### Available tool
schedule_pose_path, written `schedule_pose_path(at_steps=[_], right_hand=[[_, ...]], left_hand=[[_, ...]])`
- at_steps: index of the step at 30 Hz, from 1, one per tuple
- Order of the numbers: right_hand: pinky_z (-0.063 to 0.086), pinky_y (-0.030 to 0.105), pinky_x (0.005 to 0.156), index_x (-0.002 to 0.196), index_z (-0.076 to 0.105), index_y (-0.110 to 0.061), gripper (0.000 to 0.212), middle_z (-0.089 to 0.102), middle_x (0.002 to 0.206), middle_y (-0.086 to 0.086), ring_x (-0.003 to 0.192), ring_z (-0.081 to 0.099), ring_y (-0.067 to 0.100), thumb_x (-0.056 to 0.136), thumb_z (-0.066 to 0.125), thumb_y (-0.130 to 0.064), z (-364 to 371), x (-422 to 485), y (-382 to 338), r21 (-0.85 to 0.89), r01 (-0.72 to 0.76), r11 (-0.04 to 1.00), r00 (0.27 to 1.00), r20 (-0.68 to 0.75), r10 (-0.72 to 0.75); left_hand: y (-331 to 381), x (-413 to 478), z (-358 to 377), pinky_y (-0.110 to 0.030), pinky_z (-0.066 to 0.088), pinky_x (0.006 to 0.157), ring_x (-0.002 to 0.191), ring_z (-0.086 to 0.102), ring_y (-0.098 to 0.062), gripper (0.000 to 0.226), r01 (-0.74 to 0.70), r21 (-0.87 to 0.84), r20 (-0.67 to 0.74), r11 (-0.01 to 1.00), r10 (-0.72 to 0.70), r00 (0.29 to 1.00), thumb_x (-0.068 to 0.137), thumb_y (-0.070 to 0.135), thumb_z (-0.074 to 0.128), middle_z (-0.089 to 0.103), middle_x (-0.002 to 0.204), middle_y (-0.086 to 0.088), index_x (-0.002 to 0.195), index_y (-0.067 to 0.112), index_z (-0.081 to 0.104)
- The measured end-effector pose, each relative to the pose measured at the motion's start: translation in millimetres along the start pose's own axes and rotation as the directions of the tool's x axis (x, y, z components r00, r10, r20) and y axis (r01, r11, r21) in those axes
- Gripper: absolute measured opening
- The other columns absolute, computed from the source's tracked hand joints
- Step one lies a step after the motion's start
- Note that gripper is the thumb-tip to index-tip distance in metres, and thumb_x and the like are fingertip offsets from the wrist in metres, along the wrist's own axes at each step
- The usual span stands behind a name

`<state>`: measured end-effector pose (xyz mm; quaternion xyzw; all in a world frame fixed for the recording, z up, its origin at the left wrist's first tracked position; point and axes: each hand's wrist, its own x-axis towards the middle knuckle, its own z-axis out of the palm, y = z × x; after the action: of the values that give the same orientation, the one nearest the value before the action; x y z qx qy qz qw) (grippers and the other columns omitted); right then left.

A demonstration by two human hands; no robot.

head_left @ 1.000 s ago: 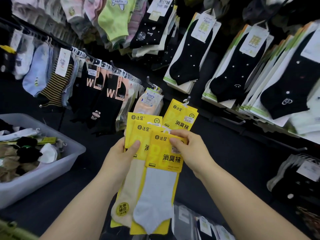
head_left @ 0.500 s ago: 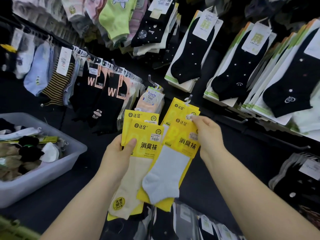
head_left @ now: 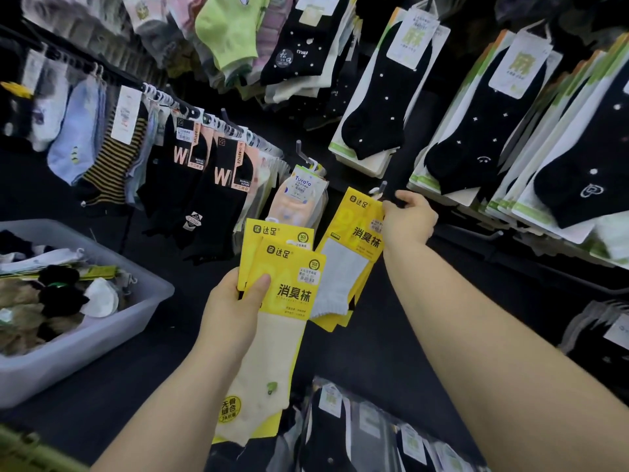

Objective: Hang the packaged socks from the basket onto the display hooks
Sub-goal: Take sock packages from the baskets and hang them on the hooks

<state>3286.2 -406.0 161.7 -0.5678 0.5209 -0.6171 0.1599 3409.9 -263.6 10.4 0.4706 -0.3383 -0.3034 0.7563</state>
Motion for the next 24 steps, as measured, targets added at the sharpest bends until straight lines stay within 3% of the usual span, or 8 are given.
schedule_pose_path(at_steps=[2,3,5,7,12,15,19,24], right_hand=[[0.05,0.037,0.083,0.101,0.055,-0.025,0.016,0.049,0.119,0.003,0.107,0.051,0.021,0.089,0.064,-0.021,-6,-24,2,-0.026,0.087,0.996,0.994,0.07,-0.085],[0.049,0.033,0.079,0.096,0.054,-0.024,0.012,0.052,0.111,0.001,0.102,0.053,0.018,0.089,0.063,-0.026,-9,-39,4,0.013,0.119,0.993,0.974,0.194,-0.12],[0.043,0.024,0.066,0.084,0.056,-0.023,0.016,0.059,0.092,-0.006,0.084,0.055,0.009,0.089,0.062,-0.038,-16,-73,9,0.004,0.156,0.988,0.861,0.489,-0.139],[0.045,0.026,0.067,0.079,0.054,-0.022,0.024,0.064,0.09,-0.005,0.082,0.06,0.009,0.085,0.065,-0.042,-23,-94,14,-0.01,0.173,0.985,0.775,0.619,-0.13],[0.056,0.031,0.068,0.085,0.051,-0.02,0.029,0.067,0.096,0.005,0.084,0.068,0.019,0.077,0.077,-0.029,-40,-108,17,0.082,0.097,0.992,0.835,0.535,-0.126],[0.058,0.031,0.07,0.085,0.063,-0.025,0.018,0.066,0.097,0.0,0.088,0.067,0.014,0.076,0.078,-0.025,-46,-109,21,0.119,0.104,0.987,0.829,0.538,-0.152],[0.052,0.014,0.059,0.072,0.074,-0.029,0.013,0.071,0.083,-0.01,0.077,0.066,0.0,0.08,0.074,-0.018,-50,-111,21,0.22,-0.013,0.975,0.803,0.584,-0.121],[0.05,0.012,0.054,0.067,0.076,-0.025,0.017,0.074,0.079,-0.007,0.071,0.068,0.002,0.077,0.075,-0.011,-49,-108,20,0.272,-0.105,0.957,0.817,0.572,-0.073]], left_hand=[[0,0,1,-0.032,0.052,0.07,0.084,0.07,-0.015,0.012,0.021,-0.024,0.007,0.999,-0.021,1.0,0.095,0.027,0.054,0.075,0.085,0.007,0.089,0.029,0.064],[0,-1,1,-0.033,0.053,0.072,0.084,0.07,-0.015,0.011,0.032,-0.033,0.015,0.999,-0.031,0.999,0.095,0.027,0.055,0.075,0.085,0.007,0.09,0.029,0.065],[1,-2,2,-0.038,0.054,0.079,0.087,0.071,-0.018,0.009,0.044,-0.047,0.039,0.998,-0.042,0.998,0.094,0.027,0.056,0.075,0.088,0.005,0.092,0.028,0.066],[3,-3,4,-0.04,0.055,0.081,0.087,0.071,-0.018,0.008,0.035,-0.06,0.065,0.998,-0.031,0.997,0.092,0.027,0.059,0.076,0.089,0.004,0.095,0.027,0.067],[6,-7,7,-0.032,0.055,0.071,0.08,0.072,-0.012,0.011,0.008,-0.051,0.079,0.999,-0.003,0.997,0.086,0.023,0.067,0.076,0.087,0.007,0.097,0.026,0.068],[4,-9,9,-0.028,0.055,0.066,0.076,0.072,-0.009,0.015,0.002,-0.03,0.062,1.0,0.0,0.998,0.082,0.02,0.072,0.075,0.084,0.01,0.093,0.028,0.067],[4,-7,7,-0.011,0.049,0.052,0.071,0.07,-0.002,0.017,-0.052,0.022,0.071,0.998,0.05,0.996,0.081,0.015,0.073,0.074,0.079,0.017,0.087,0.029,0.066],[5,-7,8,-0.011,0.048,0.053,0.072,0.07,-0.002,0.016,-0.045,0.033,0.076,0.998,0.042,0.996,0.081,0.016,0.073,0.074,0.079,0.014,0.087,0.029,0.067]])
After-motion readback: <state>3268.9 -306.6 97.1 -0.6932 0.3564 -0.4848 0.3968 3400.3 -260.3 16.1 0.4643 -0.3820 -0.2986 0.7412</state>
